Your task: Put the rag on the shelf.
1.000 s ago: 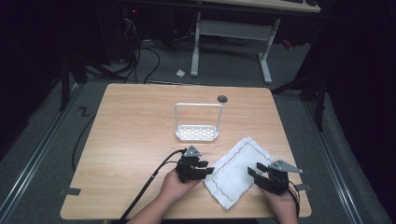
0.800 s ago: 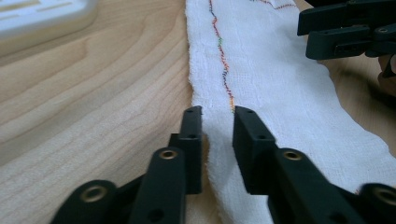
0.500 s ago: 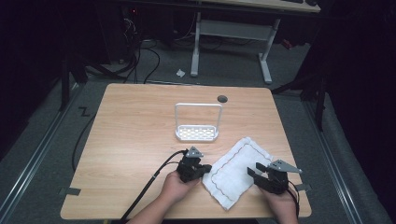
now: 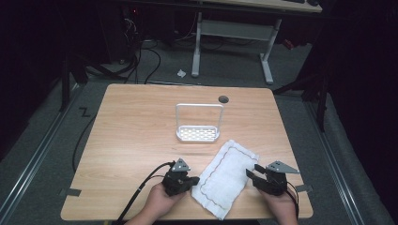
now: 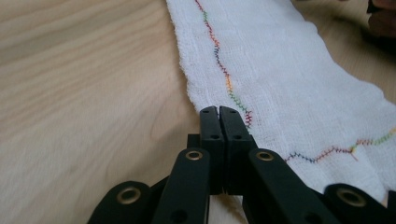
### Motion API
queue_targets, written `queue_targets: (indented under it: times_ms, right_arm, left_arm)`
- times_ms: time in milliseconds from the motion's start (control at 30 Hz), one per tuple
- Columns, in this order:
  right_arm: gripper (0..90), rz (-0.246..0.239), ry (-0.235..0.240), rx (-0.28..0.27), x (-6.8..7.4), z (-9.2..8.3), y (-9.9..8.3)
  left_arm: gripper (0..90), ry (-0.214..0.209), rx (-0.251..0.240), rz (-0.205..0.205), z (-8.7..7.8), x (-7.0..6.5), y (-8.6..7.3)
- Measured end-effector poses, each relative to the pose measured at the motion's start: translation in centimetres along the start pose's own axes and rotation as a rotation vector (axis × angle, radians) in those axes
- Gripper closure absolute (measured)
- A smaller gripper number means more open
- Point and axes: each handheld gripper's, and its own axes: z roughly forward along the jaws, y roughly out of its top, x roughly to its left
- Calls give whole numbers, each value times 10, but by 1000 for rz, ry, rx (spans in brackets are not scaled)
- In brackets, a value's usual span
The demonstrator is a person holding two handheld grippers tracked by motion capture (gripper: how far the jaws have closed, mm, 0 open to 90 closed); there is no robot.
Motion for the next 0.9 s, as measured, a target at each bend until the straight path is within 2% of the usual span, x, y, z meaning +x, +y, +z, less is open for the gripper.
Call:
queue_targets:
  times_ms: [67,133,167,267,333,400,433,467,500,567,600,633,700,767,800,833,867,900]
  right_arm:
    - [516,-6,2,2,0,0,0]
    - [516,-7,2,1,0,0,-1]
    - [516,-7,2,1,0,0,-1]
    - [516,-1,1,6,-1,0,-1]
    - [516,-1,1,6,-1,0,-1]
    - [518,-4,-1,3,1,0,-1]
    - [518,-8,-2,3,1,0,-1]
    - [518,-8,-2,3,1,0,-1]
    - [518,-12,-2,4,1,0,-1]
    - [520,-10,-1,8,1,1,-1]
    - [522,-10,-1,9,1,1,-1]
    - [522,-9,0,10,1,1,-1]
    - [523,-11,-1,10,1,1,-1]
    - [526,-8,1,4,2,0,-1]
    - [529,-9,2,2,2,-1,-1]
    - [532,-14,3,-2,2,-1,-1]
    - [532,-14,3,-2,2,-1,-1]
    - [537,-14,5,-5,3,-1,-1]
  left_arm:
    - [893,27,7,23,-9,-3,-11]
    - [893,37,6,1,-23,-5,-24]
    - [893,37,6,1,-23,-5,-24]
    - [890,72,15,5,-36,-14,-37]
    - [887,76,17,-6,-38,-16,-39]
    - [808,68,8,-19,-41,-15,-38]
    - [750,65,-33,-35,-45,-10,-30]
    - [702,65,-33,-35,-45,-10,-30]
    - [701,61,-46,-45,-45,-6,-24]
    - [702,60,-67,-20,-37,2,-3]
    - [702,60,-67,-20,-37,2,-3]
    - [703,49,-74,-12,-23,9,15]
    - [706,46,-74,-16,-17,12,20]
    - [715,45,-46,0,9,16,38]
    - [726,43,-35,10,17,15,42]
    - [740,50,-17,29,24,13,44]
    - [757,50,-17,29,24,13,44]
    - [757,72,2,51,31,12,46]
